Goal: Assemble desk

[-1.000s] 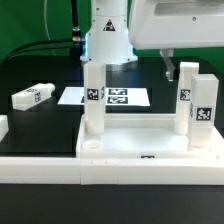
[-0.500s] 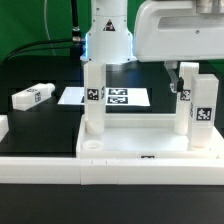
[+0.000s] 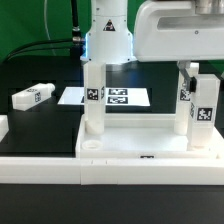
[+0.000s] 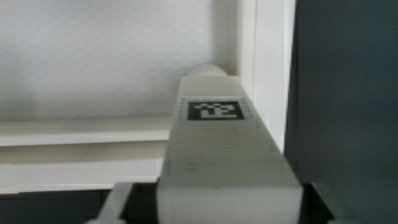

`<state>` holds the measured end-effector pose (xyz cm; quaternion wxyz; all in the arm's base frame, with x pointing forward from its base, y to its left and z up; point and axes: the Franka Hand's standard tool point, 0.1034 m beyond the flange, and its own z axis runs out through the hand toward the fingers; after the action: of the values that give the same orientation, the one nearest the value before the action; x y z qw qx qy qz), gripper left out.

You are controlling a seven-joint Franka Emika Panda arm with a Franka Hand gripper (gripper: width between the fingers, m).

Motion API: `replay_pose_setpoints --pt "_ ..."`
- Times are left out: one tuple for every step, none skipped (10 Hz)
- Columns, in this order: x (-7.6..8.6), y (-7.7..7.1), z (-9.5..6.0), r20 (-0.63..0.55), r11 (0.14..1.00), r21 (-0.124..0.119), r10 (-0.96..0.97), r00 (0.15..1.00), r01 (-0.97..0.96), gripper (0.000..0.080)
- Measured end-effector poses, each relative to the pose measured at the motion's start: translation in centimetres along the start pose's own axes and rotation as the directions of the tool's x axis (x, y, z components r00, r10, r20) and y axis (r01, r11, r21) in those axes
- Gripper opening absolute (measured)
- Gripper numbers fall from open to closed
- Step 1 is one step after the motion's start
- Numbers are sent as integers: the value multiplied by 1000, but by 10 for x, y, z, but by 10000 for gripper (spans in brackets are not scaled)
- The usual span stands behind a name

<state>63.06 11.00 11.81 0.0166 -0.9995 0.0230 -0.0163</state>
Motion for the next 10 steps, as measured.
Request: replay_pose_setpoints --pt "0 1 0 1 995 4 102 995 -102 287" --pt "0 3 0 7 963 17 270 963 -270 287" --pt "1 4 1 6 926 25 376 927 -376 287" --pt "0 6 1 9 853 37 521 853 -521 287" --pt "-1 7 1 9 785 47 618 786 -617 287" --pt "-2 7 2 9 724 56 689 725 -688 287" --pt "-2 7 1 25 620 71 782 623 -781 287" --pt "-3 6 2 33 536 67 842 538 -842 287" --pt "-3 6 2 39 476 66 877 479 -877 287" --pt "-3 6 2 48 421 66 904 424 -905 287"
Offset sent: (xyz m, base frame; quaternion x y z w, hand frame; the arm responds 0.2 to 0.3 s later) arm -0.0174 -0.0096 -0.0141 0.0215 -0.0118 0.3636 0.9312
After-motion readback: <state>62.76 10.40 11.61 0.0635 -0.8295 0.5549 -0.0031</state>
